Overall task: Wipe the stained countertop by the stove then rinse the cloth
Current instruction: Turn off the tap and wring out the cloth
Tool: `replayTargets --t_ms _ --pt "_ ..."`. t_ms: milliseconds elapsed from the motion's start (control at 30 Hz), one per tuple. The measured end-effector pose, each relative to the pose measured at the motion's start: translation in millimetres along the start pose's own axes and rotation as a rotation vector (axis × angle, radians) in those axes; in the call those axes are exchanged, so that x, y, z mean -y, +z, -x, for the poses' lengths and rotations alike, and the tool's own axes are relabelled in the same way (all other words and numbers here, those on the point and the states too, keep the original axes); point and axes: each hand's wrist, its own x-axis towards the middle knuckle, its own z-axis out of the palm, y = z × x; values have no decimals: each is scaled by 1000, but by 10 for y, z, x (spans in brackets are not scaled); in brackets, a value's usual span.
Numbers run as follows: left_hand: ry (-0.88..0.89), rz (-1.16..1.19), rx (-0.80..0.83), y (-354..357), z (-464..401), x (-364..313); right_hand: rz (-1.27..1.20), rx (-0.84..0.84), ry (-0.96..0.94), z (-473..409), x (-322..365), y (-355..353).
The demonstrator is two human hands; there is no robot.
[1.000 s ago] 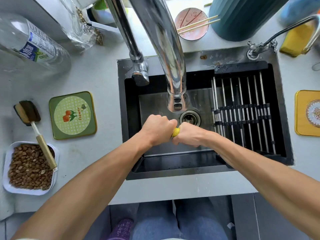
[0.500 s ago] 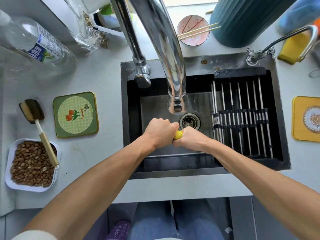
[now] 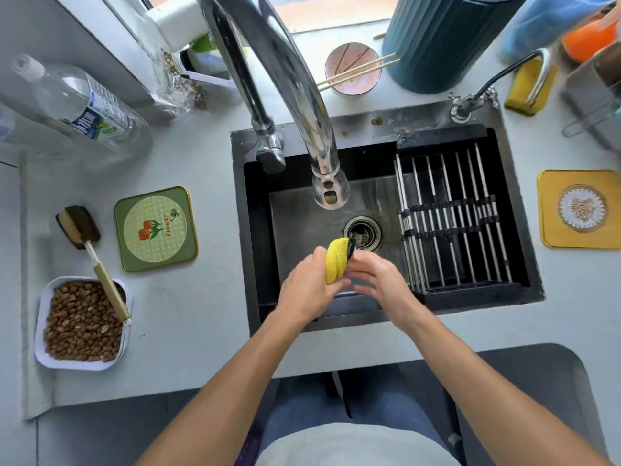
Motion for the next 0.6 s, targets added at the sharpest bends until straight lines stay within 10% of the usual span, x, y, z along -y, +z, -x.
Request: replayTargets --t_ms 267,600 --pt "-48 351 -113 -63 325 -108 -75 -48 -147 297 46 249" --pt "-232 867 198 -300 422 -147 -139 -109 -219 444 51 299"
